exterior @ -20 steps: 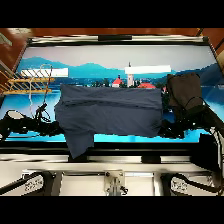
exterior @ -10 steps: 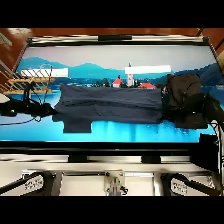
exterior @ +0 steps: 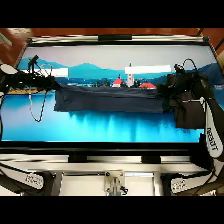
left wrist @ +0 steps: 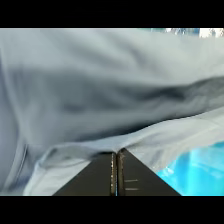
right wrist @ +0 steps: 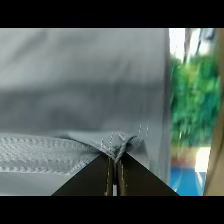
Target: Fold the shirts.
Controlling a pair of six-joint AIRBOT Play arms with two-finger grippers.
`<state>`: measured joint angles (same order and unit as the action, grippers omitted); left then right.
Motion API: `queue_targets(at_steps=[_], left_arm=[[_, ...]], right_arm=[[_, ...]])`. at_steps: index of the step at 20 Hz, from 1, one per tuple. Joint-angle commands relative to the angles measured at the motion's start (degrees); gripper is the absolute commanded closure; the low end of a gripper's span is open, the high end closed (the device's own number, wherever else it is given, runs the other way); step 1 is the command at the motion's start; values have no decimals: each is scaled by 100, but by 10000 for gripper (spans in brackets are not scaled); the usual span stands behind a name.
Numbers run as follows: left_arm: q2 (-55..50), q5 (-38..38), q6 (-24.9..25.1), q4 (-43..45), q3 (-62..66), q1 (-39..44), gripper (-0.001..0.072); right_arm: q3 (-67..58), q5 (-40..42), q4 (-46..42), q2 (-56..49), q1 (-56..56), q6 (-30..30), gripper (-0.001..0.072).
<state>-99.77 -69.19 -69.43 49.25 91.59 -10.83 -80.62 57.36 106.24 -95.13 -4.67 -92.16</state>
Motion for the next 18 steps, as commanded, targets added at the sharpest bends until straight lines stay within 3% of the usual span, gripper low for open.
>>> queue_targets(at_steps=[1,2,3,4,5,6,9,10,14,18], left_arm=[[-1029,-245,-343,-151,973,125,677],[-1185,-245,-461,-155,1012,144,676],[-1283,-271,-557,-155,1016,155,625],[-1333,-343,-592,-155,1016,157,391],[-1331,-417,-605,-155,1019,149,196],[-1290,-511,-632,-155,1023,120,142],[-1088,-872,-629,-155,1062,57,145],[-1010,-944,-629,-157,1062,50,145],[-767,-1102,-610,-160,1062,103,146],[-581,-1099,-555,-181,1062,219,149]], right_arm=[[-562,-286,-4,-612,50,197,645],[-562,-256,-9,-691,50,210,645],[-562,-136,-11,-756,50,203,643],[-562,-13,-35,-769,48,175,602],[-562,94,-63,-734,42,140,413],[-562,210,-125,-662,0,136,229],[-562,503,-240,-426,-162,282,198],[-562,549,-173,-437,-234,411,38],[-562,605,590,-754,-352,476,35],[-562,610,748,-1034,-225,476,35]])
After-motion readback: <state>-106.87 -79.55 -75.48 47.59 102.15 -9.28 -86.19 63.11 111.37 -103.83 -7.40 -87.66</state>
